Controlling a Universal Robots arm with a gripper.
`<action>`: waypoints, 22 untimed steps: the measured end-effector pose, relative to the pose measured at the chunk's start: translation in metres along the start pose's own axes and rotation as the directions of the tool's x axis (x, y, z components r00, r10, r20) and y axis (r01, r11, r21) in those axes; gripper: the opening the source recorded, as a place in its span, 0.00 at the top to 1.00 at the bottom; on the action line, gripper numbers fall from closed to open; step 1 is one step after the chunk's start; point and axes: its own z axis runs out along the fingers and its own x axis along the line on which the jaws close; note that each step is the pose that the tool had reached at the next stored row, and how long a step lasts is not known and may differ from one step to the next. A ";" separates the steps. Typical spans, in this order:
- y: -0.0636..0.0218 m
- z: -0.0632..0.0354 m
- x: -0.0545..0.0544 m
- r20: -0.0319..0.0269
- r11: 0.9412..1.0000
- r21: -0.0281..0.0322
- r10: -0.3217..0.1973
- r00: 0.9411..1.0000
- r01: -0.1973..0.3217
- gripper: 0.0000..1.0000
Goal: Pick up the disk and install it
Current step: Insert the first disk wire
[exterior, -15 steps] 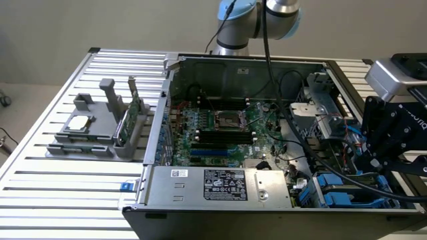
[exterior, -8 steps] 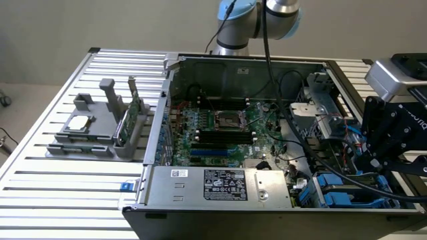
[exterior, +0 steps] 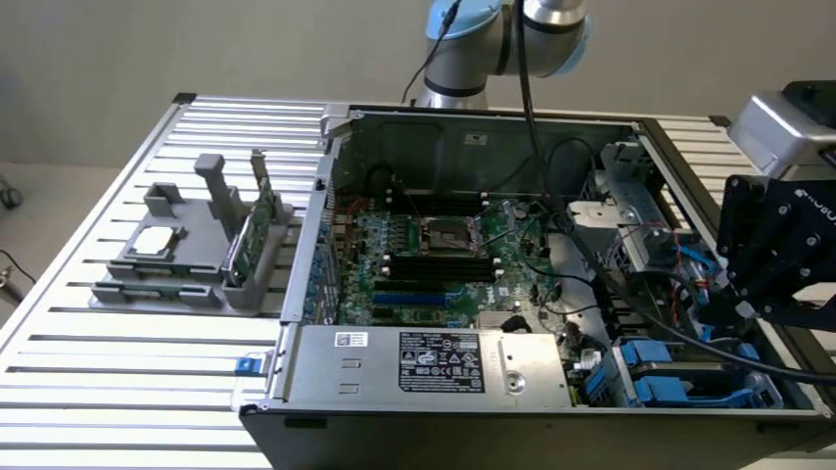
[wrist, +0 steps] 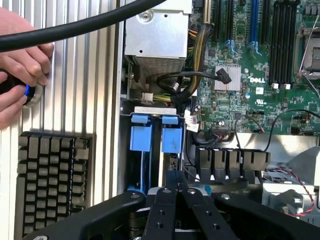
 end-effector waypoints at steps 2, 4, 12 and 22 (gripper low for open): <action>0.0006 -0.0095 0.000 0.000 1.000 0.000 0.000 1.000 0.000 0.89; 0.0010 -0.0172 0.000 0.000 1.000 0.000 0.000 1.000 0.000 0.89; 0.0012 -0.0221 0.000 0.003 0.999 0.001 0.054 0.999 -0.054 0.64; 0.0013 -0.0220 0.000 0.011 0.979 -0.001 0.202 0.979 -0.202 0.66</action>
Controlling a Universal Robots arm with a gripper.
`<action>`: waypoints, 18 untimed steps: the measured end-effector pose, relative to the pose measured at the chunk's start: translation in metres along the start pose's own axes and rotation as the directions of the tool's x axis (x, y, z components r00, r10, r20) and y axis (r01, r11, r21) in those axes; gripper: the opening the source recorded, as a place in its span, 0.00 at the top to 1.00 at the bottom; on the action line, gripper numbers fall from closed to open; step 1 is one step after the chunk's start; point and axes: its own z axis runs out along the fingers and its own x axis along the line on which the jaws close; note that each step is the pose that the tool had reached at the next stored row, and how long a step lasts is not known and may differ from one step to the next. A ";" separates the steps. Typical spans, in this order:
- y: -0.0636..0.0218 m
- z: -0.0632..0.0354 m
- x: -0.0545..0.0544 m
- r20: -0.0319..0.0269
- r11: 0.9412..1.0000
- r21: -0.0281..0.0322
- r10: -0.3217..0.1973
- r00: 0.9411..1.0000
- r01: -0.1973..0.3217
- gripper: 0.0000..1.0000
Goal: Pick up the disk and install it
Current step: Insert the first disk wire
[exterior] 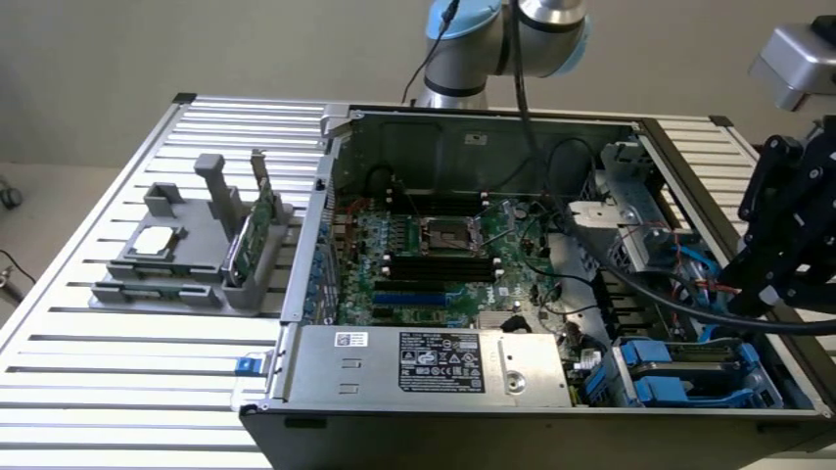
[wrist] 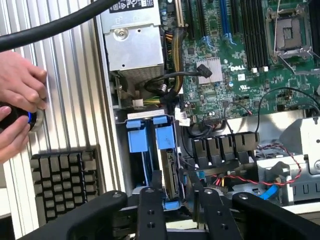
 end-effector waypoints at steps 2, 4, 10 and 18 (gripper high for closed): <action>0.0000 0.0000 0.000 0.002 1.000 0.000 0.032 1.000 -0.032 0.73; 0.0001 0.0000 0.000 0.003 0.998 0.000 0.061 0.998 -0.061 0.73; 0.0000 0.0001 0.000 0.008 0.988 -0.001 0.156 0.988 -0.156 0.73; 0.0000 0.0005 0.000 0.015 0.958 -0.004 0.285 0.958 -0.285 0.73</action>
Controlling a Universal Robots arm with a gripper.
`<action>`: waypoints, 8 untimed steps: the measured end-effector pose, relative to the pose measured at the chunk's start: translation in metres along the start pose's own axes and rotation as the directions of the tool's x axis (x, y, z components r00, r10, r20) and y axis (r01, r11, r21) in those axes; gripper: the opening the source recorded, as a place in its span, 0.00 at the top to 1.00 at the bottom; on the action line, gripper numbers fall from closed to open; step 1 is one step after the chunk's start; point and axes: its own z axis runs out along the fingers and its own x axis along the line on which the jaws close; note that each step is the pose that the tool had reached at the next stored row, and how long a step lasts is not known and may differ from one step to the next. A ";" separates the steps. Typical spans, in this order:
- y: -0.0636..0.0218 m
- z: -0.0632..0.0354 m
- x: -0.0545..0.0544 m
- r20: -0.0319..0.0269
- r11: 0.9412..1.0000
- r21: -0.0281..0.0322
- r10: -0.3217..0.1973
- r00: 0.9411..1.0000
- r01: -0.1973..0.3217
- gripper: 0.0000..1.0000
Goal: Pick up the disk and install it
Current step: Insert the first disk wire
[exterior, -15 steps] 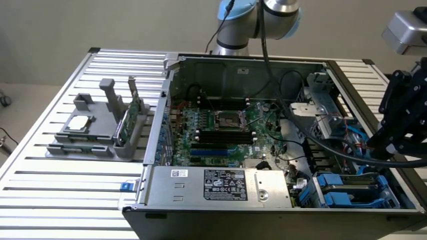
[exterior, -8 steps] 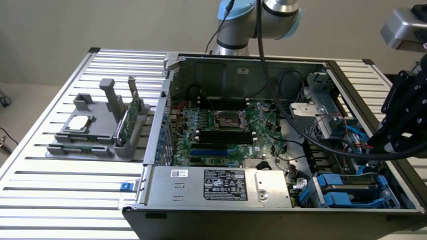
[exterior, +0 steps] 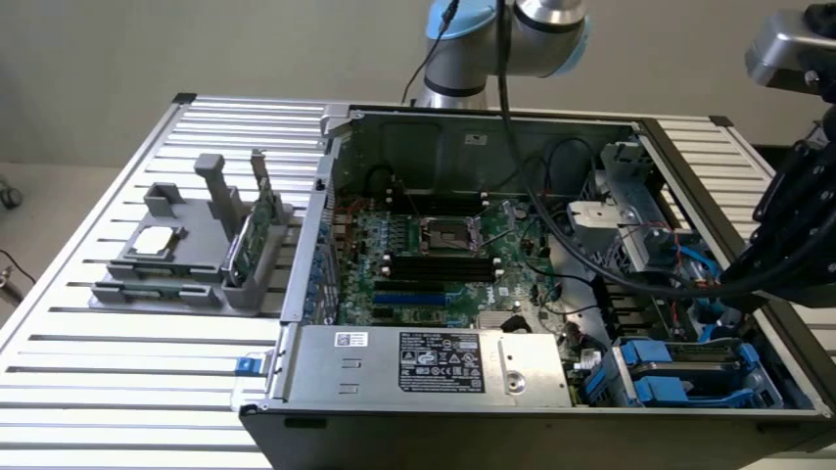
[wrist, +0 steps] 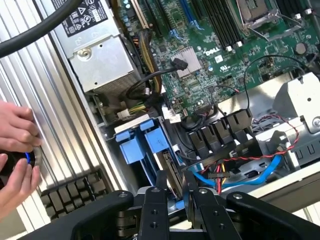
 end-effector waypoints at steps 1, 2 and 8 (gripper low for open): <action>0.0000 0.0000 0.000 0.001 1.000 0.000 0.016 1.000 -0.016 0.73; 0.0000 0.0001 0.000 0.002 0.999 0.000 0.035 0.999 -0.035 0.73; 0.0000 0.0002 0.000 0.007 0.990 -0.001 0.139 0.990 -0.139 0.73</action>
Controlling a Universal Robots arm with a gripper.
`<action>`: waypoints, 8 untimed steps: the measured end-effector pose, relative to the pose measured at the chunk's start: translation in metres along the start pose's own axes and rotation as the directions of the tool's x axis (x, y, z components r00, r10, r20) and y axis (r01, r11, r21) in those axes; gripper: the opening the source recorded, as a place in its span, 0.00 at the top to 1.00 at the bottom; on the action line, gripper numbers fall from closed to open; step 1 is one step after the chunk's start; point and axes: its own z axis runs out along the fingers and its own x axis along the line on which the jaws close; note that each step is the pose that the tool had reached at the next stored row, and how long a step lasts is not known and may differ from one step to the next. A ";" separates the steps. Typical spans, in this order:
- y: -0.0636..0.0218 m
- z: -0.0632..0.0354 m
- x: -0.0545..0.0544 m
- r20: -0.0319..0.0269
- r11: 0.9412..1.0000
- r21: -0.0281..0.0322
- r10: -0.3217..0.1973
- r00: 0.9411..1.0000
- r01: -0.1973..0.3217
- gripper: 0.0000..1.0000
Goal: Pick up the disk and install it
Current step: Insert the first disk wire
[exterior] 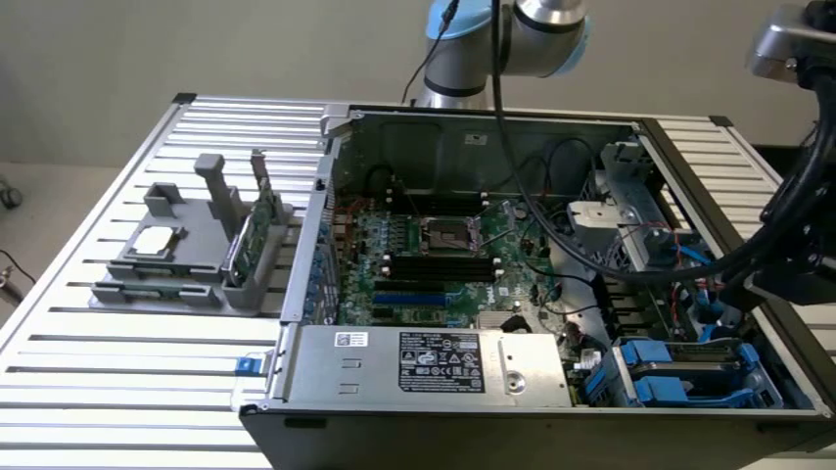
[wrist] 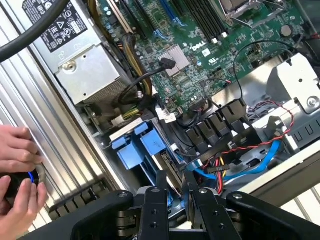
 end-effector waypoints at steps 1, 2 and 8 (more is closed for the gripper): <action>0.0000 0.0001 0.000 0.001 1.000 0.000 0.018 1.000 -0.018 0.73; 0.0000 0.0001 0.000 0.002 0.999 0.000 0.035 0.999 -0.035 0.73; 0.0000 0.0002 0.000 0.007 0.990 -0.001 0.139 0.990 -0.139 0.73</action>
